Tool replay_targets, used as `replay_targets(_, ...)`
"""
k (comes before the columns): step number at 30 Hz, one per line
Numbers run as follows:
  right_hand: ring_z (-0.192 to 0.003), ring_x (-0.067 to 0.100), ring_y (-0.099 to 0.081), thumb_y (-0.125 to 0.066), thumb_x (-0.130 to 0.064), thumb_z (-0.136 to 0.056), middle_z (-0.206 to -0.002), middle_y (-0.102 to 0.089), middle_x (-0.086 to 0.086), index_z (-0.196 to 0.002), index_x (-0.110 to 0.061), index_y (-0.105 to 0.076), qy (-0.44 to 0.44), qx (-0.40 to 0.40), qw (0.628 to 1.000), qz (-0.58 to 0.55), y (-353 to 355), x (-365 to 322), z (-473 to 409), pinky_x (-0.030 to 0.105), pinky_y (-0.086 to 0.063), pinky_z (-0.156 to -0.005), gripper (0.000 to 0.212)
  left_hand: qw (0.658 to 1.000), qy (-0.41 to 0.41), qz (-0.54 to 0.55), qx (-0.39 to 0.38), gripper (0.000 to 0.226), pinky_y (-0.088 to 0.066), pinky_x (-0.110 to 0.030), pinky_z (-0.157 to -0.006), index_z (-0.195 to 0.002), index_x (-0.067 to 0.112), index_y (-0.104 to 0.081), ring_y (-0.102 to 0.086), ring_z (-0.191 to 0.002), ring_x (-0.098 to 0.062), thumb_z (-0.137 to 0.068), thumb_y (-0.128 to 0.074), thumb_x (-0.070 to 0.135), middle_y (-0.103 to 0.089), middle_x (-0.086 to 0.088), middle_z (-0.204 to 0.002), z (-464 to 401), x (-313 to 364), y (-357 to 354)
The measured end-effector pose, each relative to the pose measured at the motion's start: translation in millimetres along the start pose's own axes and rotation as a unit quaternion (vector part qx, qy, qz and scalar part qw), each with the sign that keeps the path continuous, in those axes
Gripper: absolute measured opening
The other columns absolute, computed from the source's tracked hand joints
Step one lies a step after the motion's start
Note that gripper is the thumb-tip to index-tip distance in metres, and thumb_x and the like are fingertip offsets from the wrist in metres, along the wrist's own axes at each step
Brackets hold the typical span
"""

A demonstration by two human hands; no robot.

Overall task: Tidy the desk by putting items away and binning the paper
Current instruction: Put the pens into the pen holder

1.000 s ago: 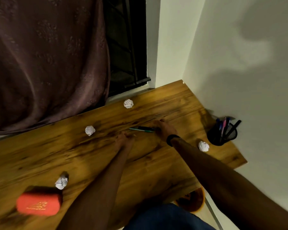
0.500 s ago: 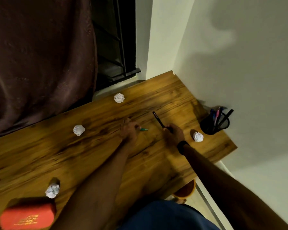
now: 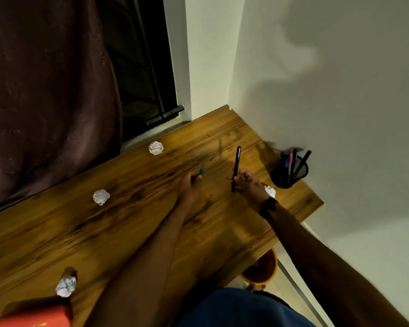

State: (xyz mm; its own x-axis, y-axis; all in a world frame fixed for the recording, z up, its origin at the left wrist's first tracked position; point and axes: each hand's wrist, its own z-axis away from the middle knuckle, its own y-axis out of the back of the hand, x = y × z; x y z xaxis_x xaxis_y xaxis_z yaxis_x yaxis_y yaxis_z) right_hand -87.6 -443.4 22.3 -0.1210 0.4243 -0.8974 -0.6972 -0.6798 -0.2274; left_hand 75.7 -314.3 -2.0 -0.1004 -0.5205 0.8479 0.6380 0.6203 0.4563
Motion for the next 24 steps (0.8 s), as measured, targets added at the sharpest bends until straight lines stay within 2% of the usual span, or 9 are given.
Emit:
replay_targets(2,-0.078,0.013,-0.064,-0.054,-0.002,-0.095,-0.094,-0.071,0.0,-0.105,-0.02,-0.059,0.023,-0.003,1.0,0.002,6,-14,3,0.032,-0.052,-0.071,0.022,0.998,-0.004,0.06,-0.023,0.029,-0.042,-0.025,-0.061,-0.114,0.007,-0.059,-0.058,-0.089,-0.017,-0.098,-0.051,0.03,-0.063,-0.006,-0.1,1,22,-12)
replay_targets(5,-0.084,0.014,-0.065,-0.054,-0.002,-0.094,-0.088,-0.069,-0.001,-0.119,-0.023,-0.056,0.054,-0.005,0.998,0.011,20,-34,10,0.031,-0.055,-0.072,0.033,0.991,-0.016,0.12,-0.05,0.022,-0.045,-0.021,-0.061,-0.11,0.009,-0.061,-0.059,-0.085,-0.015,-0.098,-0.051,0.025,-0.063,-0.001,-0.093,2,48,-34)
replay_targets(7,-0.084,0.016,-0.064,-0.052,-0.003,-0.096,-0.089,-0.067,0.001,-0.121,-0.022,-0.056,0.066,0.014,0.997,0.022,30,-46,14,0.031,-0.054,-0.072,0.032,0.985,-0.02,0.156,-0.066,0.013,-0.048,-0.02,-0.062,-0.105,0.013,-0.061,-0.06,-0.082,-0.013,-0.097,-0.053,0.019,-0.063,0.002,-0.087,1,64,-48)
replay_targets(9,-0.08,0.02,-0.062,-0.048,-0.01,-0.1,-0.088,-0.065,0.004,-0.119,-0.018,-0.056,0.085,0.053,0.994,0.034,44,-56,20,0.031,-0.051,-0.067,0.022,0.979,-0.015,0.179,-0.091,0.01,-0.05,-0.018,-0.061,-0.105,0.014,-0.059,-0.061,-0.08,-0.012,-0.097,-0.053,0.013,-0.063,0.004,-0.085,0,83,-62)
replay_targets(13,-0.074,0.025,-0.062,-0.05,-0.018,-0.1,-0.077,-0.06,0.003,-0.097,-0.011,-0.056,0.142,0.155,0.976,0.049,80,-73,29,0.031,-0.053,-0.063,0.009,0.972,-0.03,0.188,-0.138,0.015,-0.05,-0.022,-0.064,-0.108,0.009,-0.058,-0.061,-0.088,-0.017,-0.094,-0.056,0.006,-0.065,-0.001,-0.091,0,118,-92)
replay_targets(15,-0.075,0.023,-0.064,-0.053,-0.019,-0.099,-0.083,-0.063,0.006,-0.098,-0.005,-0.056,0.156,0.207,0.964,0.064,100,-77,32,0.037,-0.054,-0.068,0.014,0.97,-0.037,0.186,-0.153,0.023,-0.053,-0.022,-0.068,-0.116,0.008,-0.058,-0.062,-0.091,-0.015,-0.093,-0.057,0.006,-0.066,-0.004,-0.102,4,136,-107)
replay_targets(17,-0.079,0.021,-0.063,-0.057,-0.022,-0.097,-0.088,-0.065,0.004,-0.101,-0.008,-0.058,0.17,0.261,0.944,0.112,116,-79,35,0.041,-0.055,-0.074,0.015,0.968,-0.046,0.189,-0.16,0.03,-0.054,-0.021,-0.071,-0.121,0.009,-0.056,-0.063,-0.093,-0.014,-0.092,-0.059,0.006,-0.065,-0.002,-0.105,5,153,-119)
replay_targets(21,-0.074,0.006,-0.057,-0.061,-0.02,-0.093,-0.085,-0.061,-0.001,-0.104,-0.013,-0.056,0.212,0.362,0.889,0.184,137,-87,44,0.021,-0.052,-0.07,0.013,0.967,-0.085,0.19,-0.146,0.029,-0.055,-0.025,-0.073,-0.116,0.013,-0.056,-0.062,-0.089,-0.014,-0.09,-0.061,0.002,-0.064,-0.001,-0.096,3,186,-146)
replay_targets(24,-0.071,0.0,-0.056,-0.062,-0.018,-0.093,-0.083,-0.06,-0.004,-0.105,-0.014,-0.055,0.221,0.36,0.882,0.21,143,-87,45,0.012,-0.048,-0.066,0.014,0.966,-0.119,0.172,-0.149,0.025,-0.056,-0.025,-0.073,-0.11,0.016,-0.054,-0.062,-0.088,-0.013,-0.09,-0.061,0.002,-0.062,-0.002,-0.095,4,199,-162)
